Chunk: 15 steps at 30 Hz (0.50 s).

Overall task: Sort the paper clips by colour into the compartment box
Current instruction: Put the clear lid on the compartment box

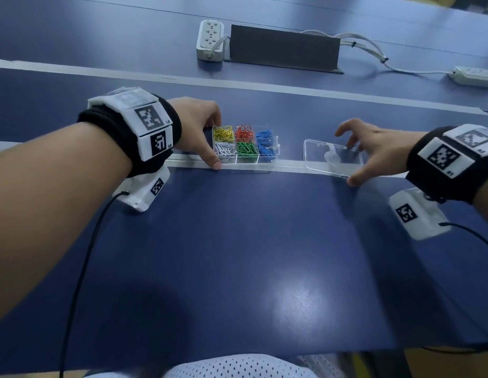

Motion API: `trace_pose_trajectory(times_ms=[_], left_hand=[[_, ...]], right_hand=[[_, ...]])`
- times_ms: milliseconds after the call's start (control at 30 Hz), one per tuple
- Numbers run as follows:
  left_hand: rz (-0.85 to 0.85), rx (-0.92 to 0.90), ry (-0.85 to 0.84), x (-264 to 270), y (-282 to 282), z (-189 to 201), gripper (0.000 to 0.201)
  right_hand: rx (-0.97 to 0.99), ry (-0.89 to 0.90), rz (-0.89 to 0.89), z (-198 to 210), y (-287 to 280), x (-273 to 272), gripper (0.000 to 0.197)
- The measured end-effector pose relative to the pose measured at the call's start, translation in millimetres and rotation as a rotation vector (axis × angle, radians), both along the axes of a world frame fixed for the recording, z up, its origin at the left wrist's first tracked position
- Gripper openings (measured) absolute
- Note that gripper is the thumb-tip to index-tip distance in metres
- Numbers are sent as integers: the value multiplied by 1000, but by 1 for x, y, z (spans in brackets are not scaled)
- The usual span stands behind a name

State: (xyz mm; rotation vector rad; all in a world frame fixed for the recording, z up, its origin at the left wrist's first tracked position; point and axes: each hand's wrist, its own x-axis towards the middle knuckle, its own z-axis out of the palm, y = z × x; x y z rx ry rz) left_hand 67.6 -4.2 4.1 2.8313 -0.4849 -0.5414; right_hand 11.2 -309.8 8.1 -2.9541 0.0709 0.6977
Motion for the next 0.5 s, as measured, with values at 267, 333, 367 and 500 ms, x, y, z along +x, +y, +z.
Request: trace_pose_trajectory(times_ms=[267,333,367,500], left_hand=[[-21,-37,32,4,4,0,86],[-13,-52,64,4,5,2,93],[-6,-62,78,5,6,2,96],[10,-84,90,6,9,0,102]], right_hand=[[314,-285,7,15,26,24,66],[360,-306,94,14,51,28,64],[363,-295,147,12,64,30,64],[303,-248,281,0,106,35,64]])
